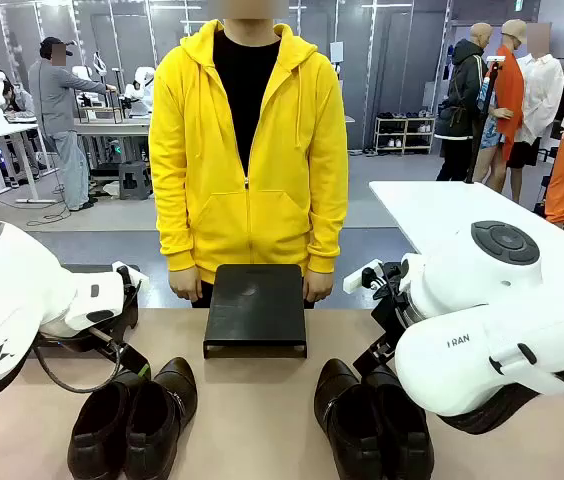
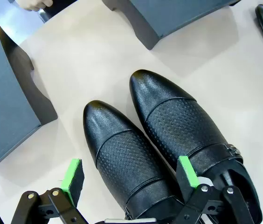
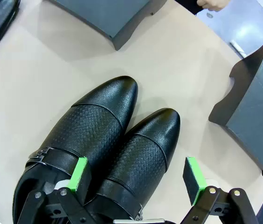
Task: Place the shoes on the stand as instructed by the person.
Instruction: Pick up one pair of Shoes and place it on the Shoes Stand indicated by the person.
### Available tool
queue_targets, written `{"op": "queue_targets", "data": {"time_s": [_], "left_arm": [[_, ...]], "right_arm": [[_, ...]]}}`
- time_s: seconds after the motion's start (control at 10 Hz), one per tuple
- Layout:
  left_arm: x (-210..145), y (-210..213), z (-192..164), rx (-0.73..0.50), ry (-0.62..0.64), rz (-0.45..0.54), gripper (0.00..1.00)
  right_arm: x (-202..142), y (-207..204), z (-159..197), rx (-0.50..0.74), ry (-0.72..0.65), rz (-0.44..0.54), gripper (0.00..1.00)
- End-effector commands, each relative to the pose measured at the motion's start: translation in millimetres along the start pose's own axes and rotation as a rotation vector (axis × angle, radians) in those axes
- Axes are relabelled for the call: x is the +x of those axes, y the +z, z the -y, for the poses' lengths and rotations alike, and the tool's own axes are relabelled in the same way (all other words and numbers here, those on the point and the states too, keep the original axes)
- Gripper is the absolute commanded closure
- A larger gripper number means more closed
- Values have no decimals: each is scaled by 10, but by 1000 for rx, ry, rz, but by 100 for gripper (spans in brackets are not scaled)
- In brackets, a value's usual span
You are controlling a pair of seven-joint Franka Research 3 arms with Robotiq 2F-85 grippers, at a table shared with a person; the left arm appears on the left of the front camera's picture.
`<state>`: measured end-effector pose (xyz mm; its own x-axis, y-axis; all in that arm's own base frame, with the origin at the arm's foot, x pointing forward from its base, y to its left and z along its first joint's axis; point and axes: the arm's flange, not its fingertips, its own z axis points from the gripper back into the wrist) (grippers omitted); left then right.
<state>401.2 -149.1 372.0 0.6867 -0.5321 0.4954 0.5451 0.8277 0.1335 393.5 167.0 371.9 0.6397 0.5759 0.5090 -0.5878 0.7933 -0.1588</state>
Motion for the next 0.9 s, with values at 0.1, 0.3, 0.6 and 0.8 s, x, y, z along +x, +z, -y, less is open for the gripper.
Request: {"op": "queue_targets", "data": {"time_s": [0.1,0.3,0.6,0.8], "left_arm": [[1,0,3,0,-1,0,0],[1,0,3,0,-1,0,0],[1,0,3,0,-1,0,0],[1,0,3,0,-1,0,0]], "right_arm": [[0,0,0,0,0,0,0],[0,0,0,0,0,0,0],[0,0,0,0,0,0,0],[0,0,0,0,0,0,0]]}}
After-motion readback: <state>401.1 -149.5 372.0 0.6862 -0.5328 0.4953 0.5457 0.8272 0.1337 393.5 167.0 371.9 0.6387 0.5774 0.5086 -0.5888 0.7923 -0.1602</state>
